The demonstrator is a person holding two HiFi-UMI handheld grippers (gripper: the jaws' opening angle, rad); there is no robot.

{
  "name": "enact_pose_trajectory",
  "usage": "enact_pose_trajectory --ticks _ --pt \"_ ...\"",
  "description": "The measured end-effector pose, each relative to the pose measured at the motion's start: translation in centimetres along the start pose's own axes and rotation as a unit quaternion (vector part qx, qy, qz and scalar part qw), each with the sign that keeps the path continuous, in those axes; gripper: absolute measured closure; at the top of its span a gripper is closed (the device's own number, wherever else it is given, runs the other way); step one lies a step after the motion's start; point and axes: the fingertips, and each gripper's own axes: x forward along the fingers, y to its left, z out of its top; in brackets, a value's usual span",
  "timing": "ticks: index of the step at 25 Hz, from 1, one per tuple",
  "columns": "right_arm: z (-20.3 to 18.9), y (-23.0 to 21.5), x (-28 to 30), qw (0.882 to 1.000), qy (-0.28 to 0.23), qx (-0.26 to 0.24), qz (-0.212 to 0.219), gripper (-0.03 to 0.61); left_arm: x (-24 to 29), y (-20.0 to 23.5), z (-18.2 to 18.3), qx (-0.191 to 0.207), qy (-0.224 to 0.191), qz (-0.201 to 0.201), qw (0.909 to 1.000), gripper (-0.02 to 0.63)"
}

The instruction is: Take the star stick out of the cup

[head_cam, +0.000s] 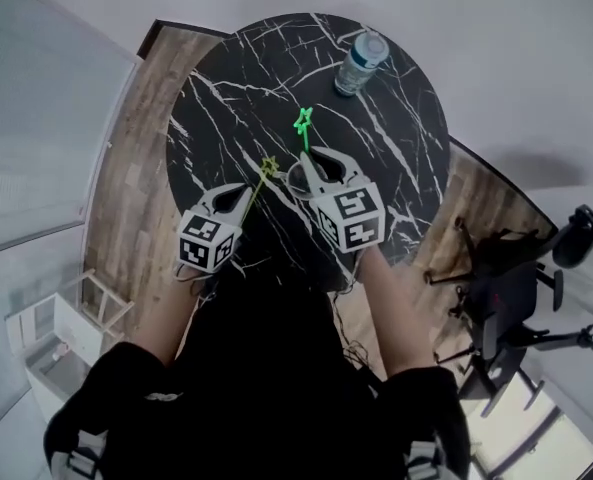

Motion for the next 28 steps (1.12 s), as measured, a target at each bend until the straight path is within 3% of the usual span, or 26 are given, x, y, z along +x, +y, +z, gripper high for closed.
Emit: enact_pose_trajectory --ticks 6,10,17,28 --pt "0.2 -2.0 -3.2 0.999 -0.019 0.024 -0.036 0.569 0.9 -1.2 0.2 0.017 0.009 -0.015 0.9997 0.614" --pt "-1.3 -3.4 -5.2 0.996 -0.005 0.048 -0.070 0.569 1.6 -1.8 0.6 0.027 0.011 -0.022 0.9993 0.614" --pt "-6.0 -5.0 -7.5 0.988 0.017 0.108 -0.111 0.569 2.6 -3.0 0.0 0.038 0.025 -0.034 0.9984 0.614" --pt "-13.7 -4.8 -7.7 0.976 0.087 0.162 -0.121 0.569 3.8 -5.1 -2.5 0.045 0.058 -0.052 0.9959 0.614"
